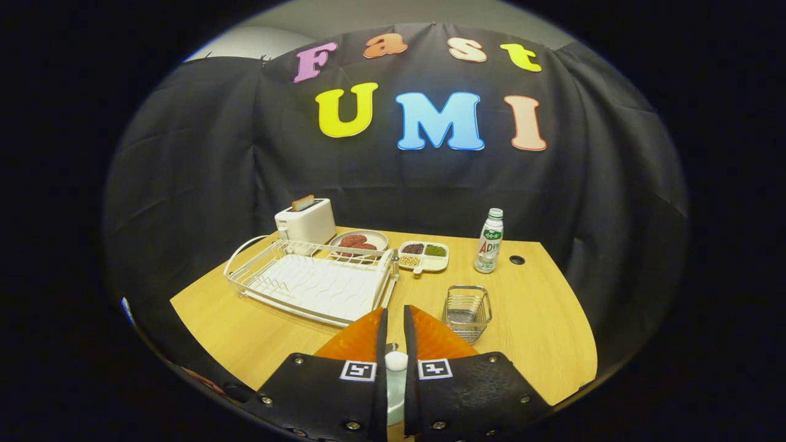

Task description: Take the plate from the dish rack, then take the spoon from the basket and place it into the plate.

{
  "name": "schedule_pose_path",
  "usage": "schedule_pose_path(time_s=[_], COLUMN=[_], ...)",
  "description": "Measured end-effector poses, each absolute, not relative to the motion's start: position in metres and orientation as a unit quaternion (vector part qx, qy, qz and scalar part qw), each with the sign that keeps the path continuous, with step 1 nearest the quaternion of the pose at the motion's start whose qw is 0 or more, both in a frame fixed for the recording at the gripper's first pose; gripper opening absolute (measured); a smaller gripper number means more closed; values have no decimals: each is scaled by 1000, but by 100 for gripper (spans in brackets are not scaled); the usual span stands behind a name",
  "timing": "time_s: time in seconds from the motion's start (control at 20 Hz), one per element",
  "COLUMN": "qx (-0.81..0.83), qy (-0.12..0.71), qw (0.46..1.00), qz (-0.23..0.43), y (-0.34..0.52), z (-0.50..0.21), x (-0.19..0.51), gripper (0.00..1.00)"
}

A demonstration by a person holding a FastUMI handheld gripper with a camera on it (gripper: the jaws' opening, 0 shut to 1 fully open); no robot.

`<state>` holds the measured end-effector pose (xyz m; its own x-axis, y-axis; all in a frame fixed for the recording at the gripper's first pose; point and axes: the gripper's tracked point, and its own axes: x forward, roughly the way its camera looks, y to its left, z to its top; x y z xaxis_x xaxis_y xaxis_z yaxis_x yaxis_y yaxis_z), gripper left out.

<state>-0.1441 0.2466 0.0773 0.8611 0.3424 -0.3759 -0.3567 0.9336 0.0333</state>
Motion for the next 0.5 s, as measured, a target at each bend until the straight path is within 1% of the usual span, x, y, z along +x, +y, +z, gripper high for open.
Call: schedule_pose_path(time_s=[0.5], qx=[-41], qy=[250], qw=[937], qz=[241], y=[300], z=[36], x=[-154], gripper=[11])
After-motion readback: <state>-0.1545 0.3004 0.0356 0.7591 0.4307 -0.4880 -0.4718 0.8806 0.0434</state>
